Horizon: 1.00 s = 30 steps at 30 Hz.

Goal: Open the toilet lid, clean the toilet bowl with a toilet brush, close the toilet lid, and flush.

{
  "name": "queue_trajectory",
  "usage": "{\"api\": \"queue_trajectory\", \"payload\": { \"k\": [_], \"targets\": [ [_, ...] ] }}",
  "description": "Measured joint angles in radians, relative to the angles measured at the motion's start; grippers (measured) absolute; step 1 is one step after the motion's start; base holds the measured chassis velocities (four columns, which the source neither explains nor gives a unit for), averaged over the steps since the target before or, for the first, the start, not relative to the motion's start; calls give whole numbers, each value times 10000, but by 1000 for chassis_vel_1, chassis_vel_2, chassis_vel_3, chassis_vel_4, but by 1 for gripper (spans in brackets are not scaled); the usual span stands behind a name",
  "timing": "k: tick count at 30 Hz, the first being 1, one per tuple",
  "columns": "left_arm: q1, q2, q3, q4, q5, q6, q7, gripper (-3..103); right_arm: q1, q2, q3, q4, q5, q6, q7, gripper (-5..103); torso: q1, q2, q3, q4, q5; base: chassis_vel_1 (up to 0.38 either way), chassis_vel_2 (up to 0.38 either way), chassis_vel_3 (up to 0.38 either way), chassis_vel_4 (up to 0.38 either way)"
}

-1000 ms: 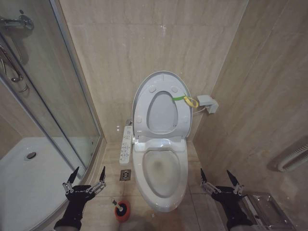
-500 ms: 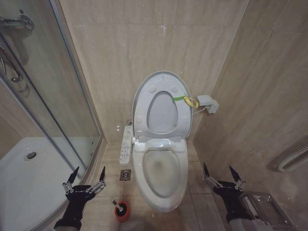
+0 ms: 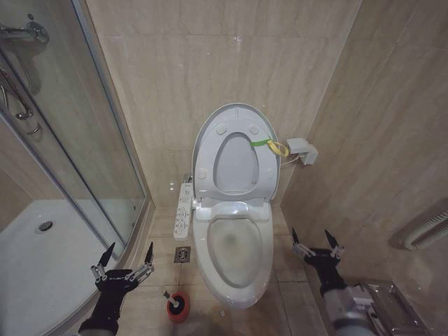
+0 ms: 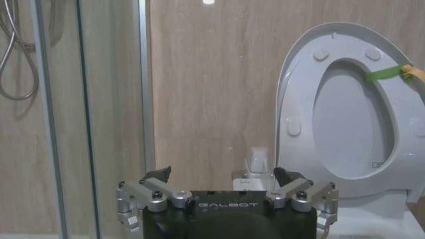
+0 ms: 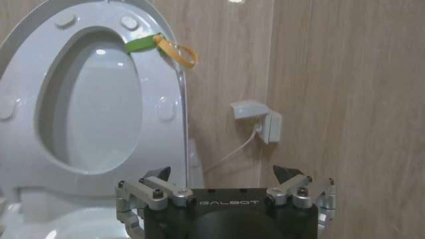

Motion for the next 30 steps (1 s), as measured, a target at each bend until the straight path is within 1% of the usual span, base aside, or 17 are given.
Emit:
{"api": "queue_trajectory", "payload": {
  "k": [1,3,5,7,10,14,19,23,28,30],
  "targets": [
    [0,1,0,0,0,0,0,100,414,-179,-22,-262,135,-13,63,100,0,0,0,-3,2,0,0,0,0],
    [0,0,0,0,0,0,0,100,624,-268,-32,-390,202,-15,82,100,0,0,0,0,1,0,0,0,0],
    [0,0,0,0,0,0,0,100,1262,-519,-96,-749,411,-62,133,100,1,-1,0,-1,2,0,0,0,0],
    [0,1,0,0,0,0,0,100,1392,-588,-118,-814,456,-83,149,100,1,0,0,-1,3,0,0,0,0],
    [0,0,0,0,0,0,0,100,2065,-909,-230,-1178,627,-142,242,100,1,0,0,-2,1,0,0,0,0],
    [0,0,0,0,0,0,0,100,2651,-1134,-255,-1620,665,-120,243,100,1,-1,1,-2,2,0,0,0,0],
    [0,0,0,0,0,0,0,100,3079,-1322,-244,-1970,757,-63,258,100,1,0,1,-2,2,0,0,0,0],
    [0,0,0,0,0,0,0,100,3701,-1542,-275,-2484,838,43,262,100,1,-1,1,-3,1,0,0,0,0],
    [0,0,0,0,0,0,0,100,4295,-1568,-394,-2982,852,84,281,100,1,-1,1,-2,2,0,0,0,0],
    [0,0,0,0,0,0,0,100,4785,-1580,-459,-3369,853,128,291,100,1,0,0,-3,0,0,0,0,0]
  ]
}}
